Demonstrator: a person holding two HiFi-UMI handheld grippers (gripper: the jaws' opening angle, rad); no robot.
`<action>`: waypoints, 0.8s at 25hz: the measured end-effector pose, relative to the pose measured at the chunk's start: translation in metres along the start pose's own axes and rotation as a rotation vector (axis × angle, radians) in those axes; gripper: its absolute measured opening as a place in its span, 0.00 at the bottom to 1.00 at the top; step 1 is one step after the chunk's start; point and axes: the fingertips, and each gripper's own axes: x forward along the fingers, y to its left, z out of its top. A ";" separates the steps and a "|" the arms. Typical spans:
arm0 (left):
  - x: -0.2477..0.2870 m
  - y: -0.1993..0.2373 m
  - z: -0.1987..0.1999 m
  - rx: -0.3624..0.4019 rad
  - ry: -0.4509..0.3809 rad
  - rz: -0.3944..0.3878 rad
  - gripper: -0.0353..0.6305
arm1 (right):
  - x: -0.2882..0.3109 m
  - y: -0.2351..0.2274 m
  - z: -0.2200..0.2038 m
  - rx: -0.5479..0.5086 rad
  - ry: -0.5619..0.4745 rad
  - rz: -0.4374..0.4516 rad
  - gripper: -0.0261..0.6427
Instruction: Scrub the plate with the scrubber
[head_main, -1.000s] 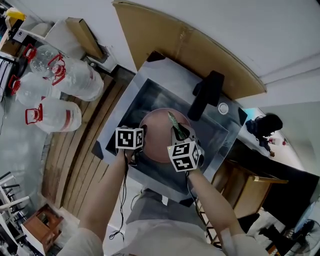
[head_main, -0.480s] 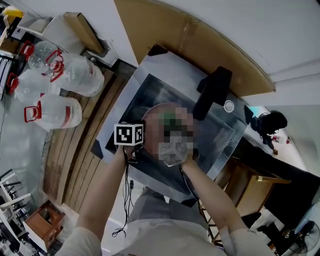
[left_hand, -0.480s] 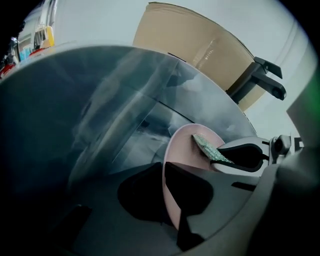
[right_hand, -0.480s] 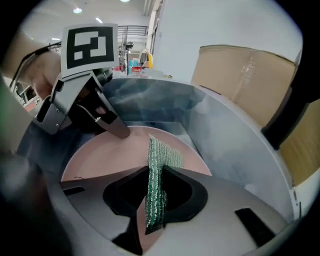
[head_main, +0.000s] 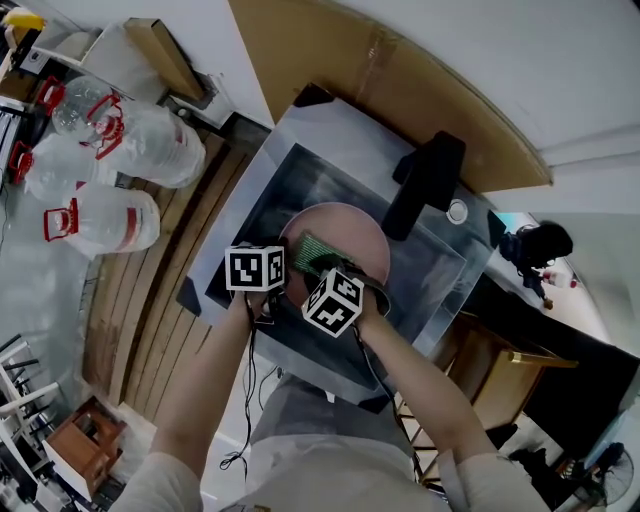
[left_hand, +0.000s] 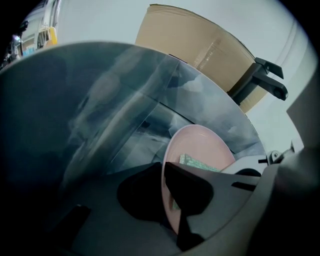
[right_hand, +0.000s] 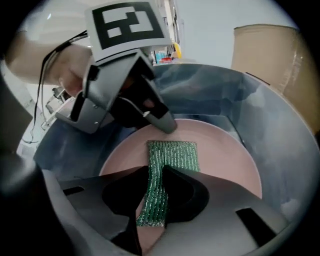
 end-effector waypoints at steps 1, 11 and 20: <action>0.000 0.000 0.000 -0.008 -0.005 -0.001 0.11 | 0.000 0.011 -0.002 -0.014 0.014 0.048 0.22; 0.002 0.000 0.000 -0.031 0.000 -0.033 0.11 | -0.029 0.031 -0.084 -0.190 0.302 0.171 0.21; 0.004 -0.003 0.001 0.002 0.007 -0.060 0.11 | -0.027 -0.060 -0.069 -0.066 0.258 -0.089 0.21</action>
